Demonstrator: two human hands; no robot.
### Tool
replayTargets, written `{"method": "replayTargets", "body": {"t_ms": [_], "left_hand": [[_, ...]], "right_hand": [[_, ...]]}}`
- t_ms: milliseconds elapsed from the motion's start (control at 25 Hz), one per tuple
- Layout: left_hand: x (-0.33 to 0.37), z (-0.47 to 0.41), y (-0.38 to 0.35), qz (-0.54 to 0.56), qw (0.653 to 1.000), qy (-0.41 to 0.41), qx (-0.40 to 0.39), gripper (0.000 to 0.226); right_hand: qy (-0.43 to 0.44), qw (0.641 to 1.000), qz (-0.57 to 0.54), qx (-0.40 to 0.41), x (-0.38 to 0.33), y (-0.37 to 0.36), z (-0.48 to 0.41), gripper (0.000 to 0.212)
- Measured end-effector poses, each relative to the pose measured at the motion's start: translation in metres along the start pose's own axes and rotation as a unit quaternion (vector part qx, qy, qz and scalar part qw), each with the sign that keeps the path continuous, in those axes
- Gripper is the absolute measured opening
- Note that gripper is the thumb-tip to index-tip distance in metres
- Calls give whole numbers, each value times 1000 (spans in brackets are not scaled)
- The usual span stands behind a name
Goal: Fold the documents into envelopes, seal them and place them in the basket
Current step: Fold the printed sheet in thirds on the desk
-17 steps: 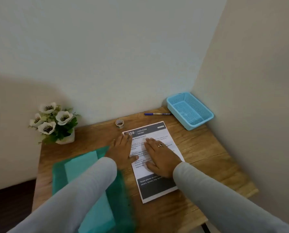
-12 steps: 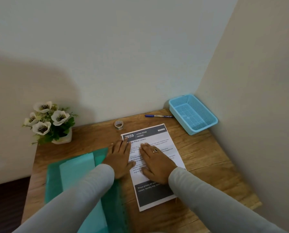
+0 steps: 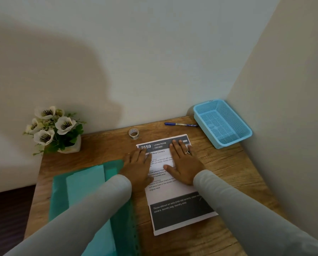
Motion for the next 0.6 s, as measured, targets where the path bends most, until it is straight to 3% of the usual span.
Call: {"method": "replayTargets", "body": {"t_ms": [120, 320, 600], "left_hand": [[24, -11, 11, -10, 998, -56, 14, 78], [-2, -12, -6, -13, 1000, 8, -14, 99], [-4, -2, -17, -14, 1000, 6, -15, 104]], "right_hand": [[-6, 1000, -7, 3, 0, -1, -1, 94], [-6, 1000, -3, -4, 0, 0, 3, 94], [-11, 1000, -26, 10, -6, -4, 20, 96]]}}
Point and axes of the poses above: each hand's wrist, its own z-axis away from the middle knuckle, its own y-axis out of the back of the hand, x = y × z, the point moved 9 cm from there along -z, towards the middle knuckle, and after that the axes turned 2 degrees about y, right-handed, at the moved point
